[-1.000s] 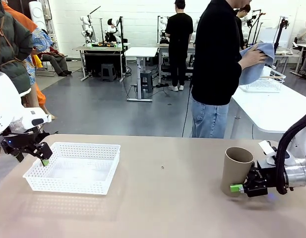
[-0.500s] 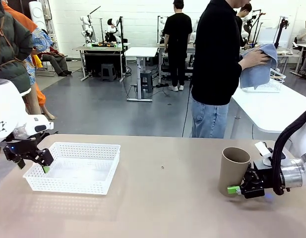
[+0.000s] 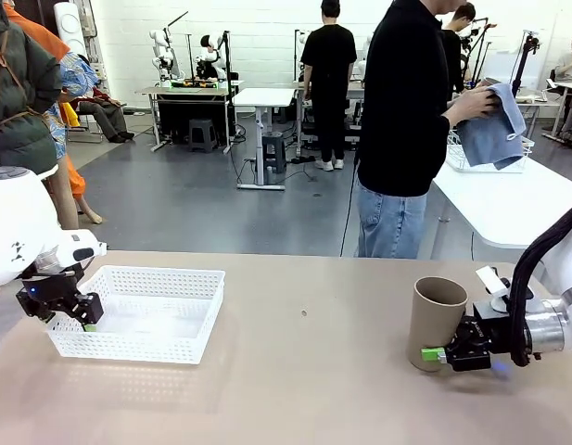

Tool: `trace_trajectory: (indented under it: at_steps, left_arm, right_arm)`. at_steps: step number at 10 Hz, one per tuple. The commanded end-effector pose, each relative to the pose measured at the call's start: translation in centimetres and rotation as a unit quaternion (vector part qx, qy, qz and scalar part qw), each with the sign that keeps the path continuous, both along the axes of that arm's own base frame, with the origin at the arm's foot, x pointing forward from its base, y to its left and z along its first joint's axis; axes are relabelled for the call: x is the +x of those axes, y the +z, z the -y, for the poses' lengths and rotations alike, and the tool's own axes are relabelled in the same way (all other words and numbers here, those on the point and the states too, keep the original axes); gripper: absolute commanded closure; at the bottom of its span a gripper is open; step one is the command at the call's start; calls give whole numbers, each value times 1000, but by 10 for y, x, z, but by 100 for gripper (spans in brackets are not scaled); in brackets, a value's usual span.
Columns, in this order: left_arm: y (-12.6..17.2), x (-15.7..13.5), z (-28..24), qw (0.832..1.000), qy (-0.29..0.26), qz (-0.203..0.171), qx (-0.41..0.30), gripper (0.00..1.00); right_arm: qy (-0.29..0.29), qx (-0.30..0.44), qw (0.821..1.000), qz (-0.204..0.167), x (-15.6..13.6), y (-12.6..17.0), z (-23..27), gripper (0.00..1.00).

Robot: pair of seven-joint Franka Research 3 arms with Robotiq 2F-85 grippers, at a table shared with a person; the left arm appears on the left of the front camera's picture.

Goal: Clean and organize the cups into the basket.
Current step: Pick up the Organizing basket and move it to the center of the table, then pick up the Reusable plastic cup from the right side of the table and place it inside the Organizing basket.

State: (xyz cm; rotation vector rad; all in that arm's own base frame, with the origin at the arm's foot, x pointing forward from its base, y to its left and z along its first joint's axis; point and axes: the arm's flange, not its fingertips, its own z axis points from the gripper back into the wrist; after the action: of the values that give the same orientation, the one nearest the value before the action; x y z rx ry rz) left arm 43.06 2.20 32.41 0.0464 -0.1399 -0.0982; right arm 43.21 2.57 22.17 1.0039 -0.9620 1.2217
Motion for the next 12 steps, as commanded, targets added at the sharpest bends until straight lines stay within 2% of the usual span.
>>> trace_trajectory:
  at_steps: [1, 2, 3, 4, 5, 6, 7, 8, 9, 10, 11, 12]
  left_arm:
    - [-1, -3, 2, 1000, 8, 11, -8, 64]
    - [-1, -3, 2, 1000, 7, 10, -7, 100]
    - [-1, -3, 2, 1000, 5, 10, -7, 100]
    - [-1, -3, 2, 1000, 5, 10, -6, 94]
    - [-2, -3, 2, 1000, 5, 9, -5, 100]
    - [-3, -3, 2, 1000, 5, 6, -4, 100]
    - [-3, -3, 3, 1000, 5, 6, -3, 100]
    - [-3, -3, 3, 1000, 5, 5, -2, 100]
    - [-5, -4, 4, 1000, 3, 3, 1, 100]
    - [-5, -5, 5, 1000, 2, 2, 2, 100]
    - [-1, -11, 13, 1000, 4, 10, -1, 100]
    - [13, -20, 34, 999, 27, 13, 13, 100]
  right_arm:
    - [3, 11, 1000, 12, 5, -4, 0, 61]
    - [4, 11, 1000, 10, 5, -4, 0, 100]
    - [6, 11, 1000, 10, 5, -4, 0, 100]
    - [6, 11, 1000, 10, 4, -4, 0, 100]
    - [7, 11, 1000, 10, 4, -4, 0, 79]
    - [9, 10, 1000, 10, 4, -4, -1, 79]
    - [9, 10, 1000, 10, 4, -4, -1, 100]
    - [9, 9, 1000, 10, 4, -4, 0, 79]
    - [9, 8, 1000, 10, 4, -4, 0, 100]
    - [9, 7, 1000, 9, 3, -3, 1, 100]
    - [-34, -13, 999, 13, -6, 6, 0, 100]
    - [-57, -33, 998, 8, -20, 35, 0, 100]
